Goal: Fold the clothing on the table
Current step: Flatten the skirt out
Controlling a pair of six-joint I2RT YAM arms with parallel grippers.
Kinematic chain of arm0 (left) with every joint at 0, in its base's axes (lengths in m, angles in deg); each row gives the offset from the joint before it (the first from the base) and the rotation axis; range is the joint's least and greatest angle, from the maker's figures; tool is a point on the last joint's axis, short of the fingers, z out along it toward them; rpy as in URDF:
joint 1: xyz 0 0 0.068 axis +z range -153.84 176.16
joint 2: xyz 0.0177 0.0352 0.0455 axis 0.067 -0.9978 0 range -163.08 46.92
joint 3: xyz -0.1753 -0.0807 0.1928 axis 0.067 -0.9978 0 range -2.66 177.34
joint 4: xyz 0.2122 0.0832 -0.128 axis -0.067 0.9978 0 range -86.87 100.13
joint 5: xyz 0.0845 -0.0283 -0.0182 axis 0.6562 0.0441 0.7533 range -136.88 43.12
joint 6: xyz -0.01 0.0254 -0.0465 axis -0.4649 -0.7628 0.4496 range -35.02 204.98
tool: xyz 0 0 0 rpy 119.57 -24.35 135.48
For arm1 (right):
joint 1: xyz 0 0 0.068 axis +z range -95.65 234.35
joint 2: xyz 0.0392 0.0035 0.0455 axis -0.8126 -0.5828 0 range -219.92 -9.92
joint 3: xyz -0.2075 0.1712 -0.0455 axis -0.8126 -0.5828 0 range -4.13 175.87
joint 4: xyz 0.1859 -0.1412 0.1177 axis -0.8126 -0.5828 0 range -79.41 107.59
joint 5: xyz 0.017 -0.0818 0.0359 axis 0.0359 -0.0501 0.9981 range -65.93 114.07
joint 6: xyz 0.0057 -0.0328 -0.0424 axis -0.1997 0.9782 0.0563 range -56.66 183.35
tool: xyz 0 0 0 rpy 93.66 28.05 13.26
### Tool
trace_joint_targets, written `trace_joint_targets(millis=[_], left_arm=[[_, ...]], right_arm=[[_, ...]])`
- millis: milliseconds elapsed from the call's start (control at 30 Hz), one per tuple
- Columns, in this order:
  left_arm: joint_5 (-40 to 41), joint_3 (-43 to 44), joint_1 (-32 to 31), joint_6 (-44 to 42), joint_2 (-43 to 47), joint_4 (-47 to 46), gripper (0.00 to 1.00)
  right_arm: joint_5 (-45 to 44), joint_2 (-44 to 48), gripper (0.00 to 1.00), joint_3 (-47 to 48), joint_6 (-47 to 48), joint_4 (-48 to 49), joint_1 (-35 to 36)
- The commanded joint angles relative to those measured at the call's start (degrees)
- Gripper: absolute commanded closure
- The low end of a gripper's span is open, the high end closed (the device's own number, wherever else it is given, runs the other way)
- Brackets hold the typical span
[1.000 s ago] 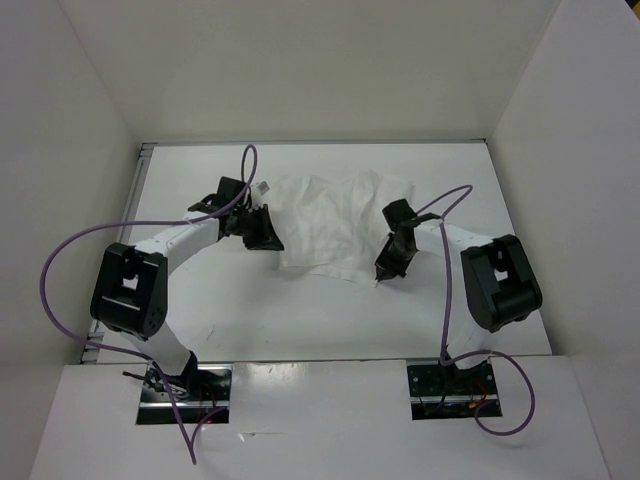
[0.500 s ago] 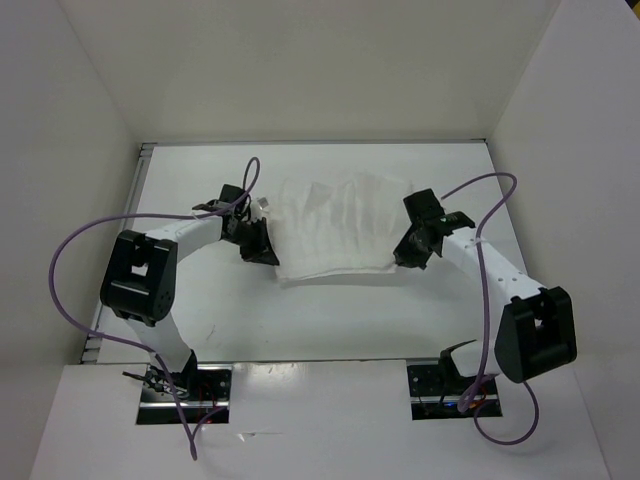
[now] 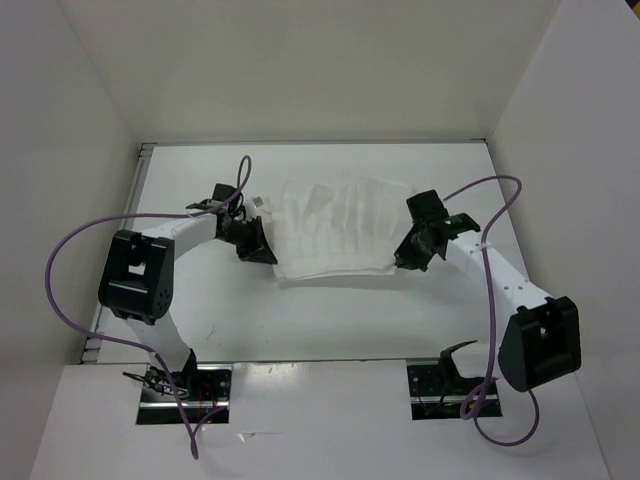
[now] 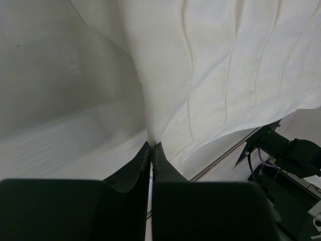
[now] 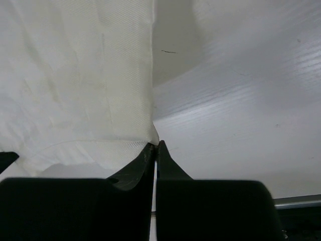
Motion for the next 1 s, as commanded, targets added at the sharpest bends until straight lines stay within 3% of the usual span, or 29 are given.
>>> trace_joint_targets(millis=[0, 67, 200, 233, 367, 567, 667, 733, 867, 967], left_arm=[[-0.90, 5.50, 1.54, -0.43, 0.38, 0.21, 1.00], [-3.28, 11.64, 1.54, -0.43, -2.16, 1.34, 1.00], [-4.07, 32.98, 3.20, -1.22, -7.95, 4.07, 1.00], [-6.08, 41.73, 4.60, -1.22, -8.84, 4.77, 1.00], [-9.78, 55.75, 8.82, -0.44, -9.64, 2.32, 1.00], [-16.19, 71.95, 13.83, 0.10, -13.06, 5.73, 1.00], [-18.13, 67.16, 14.54, 0.10, -8.97, 4.53, 1.00], [-19.63, 55.00, 15.06, 1.50, -4.56, 1.02, 1.00], [-24.10, 40.80, 15.07, 3.53, 8.25, -3.84, 1.00], [-26.56, 39.71, 15.07, 1.07, 13.38, 0.36, 1.00]], right_arm=[[-1.95, 3.87, 1.00, 4.90, 2.54, 0.87, -1.26], [-1.42, 0.29, 1.00, 11.13, 5.79, 2.37, -2.84], [-4.83, -7.62, 1.00, 30.86, 12.12, 3.51, -4.42], [-5.54, -10.07, 1.00, 34.32, 14.92, 3.52, -4.42], [-12.99, -13.25, 1.00, 52.23, 20.65, 3.52, -5.56], [-16.36, -10.98, 1.00, 58.53, 26.10, 4.05, -6.62], [-13.64, -8.97, 1.00, 56.25, 26.11, 1.86, -6.62], [-10.04, -6.60, 1.00, 51.01, 26.11, 1.85, -6.62], [-3.71, 2.71, 1.00, 41.85, 26.11, 0.54, -6.62], [-0.54, 11.68, 1.00, 37.44, 26.63, -0.87, -6.62]])
